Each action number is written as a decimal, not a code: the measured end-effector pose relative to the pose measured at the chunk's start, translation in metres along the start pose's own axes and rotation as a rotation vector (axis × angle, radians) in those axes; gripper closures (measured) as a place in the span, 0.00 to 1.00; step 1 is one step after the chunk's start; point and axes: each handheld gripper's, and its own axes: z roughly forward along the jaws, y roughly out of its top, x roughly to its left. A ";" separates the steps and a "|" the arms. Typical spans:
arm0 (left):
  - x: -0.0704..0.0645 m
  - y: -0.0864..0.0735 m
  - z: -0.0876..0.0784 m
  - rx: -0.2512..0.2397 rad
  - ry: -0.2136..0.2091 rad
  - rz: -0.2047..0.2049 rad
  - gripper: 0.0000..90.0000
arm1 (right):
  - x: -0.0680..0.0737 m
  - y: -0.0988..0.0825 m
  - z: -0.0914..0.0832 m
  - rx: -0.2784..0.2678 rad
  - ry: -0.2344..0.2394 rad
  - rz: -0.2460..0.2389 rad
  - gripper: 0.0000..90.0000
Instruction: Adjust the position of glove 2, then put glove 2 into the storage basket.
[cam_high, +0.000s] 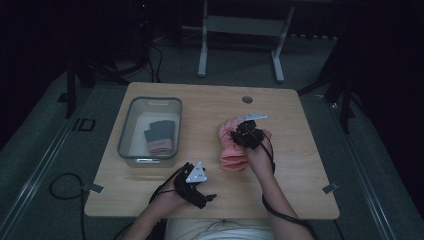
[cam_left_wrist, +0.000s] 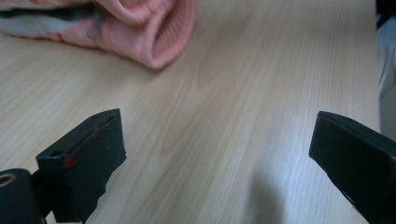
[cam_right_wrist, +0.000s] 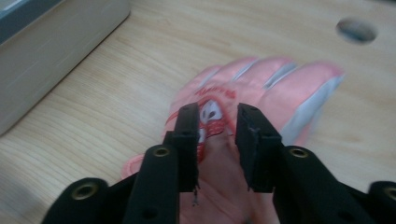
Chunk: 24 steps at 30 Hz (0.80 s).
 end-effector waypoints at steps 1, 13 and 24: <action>0.000 0.002 -0.001 -0.011 0.002 -0.013 0.03 | -0.002 0.002 -0.005 -0.013 0.012 -0.012 0.75; 0.015 0.056 -0.016 -0.122 0.107 -0.106 0.05 | -0.029 0.006 -0.008 -0.003 0.022 -0.009 0.66; 0.081 0.108 0.012 -0.026 0.165 -0.328 0.17 | -0.051 -0.021 0.018 0.096 0.081 0.016 0.56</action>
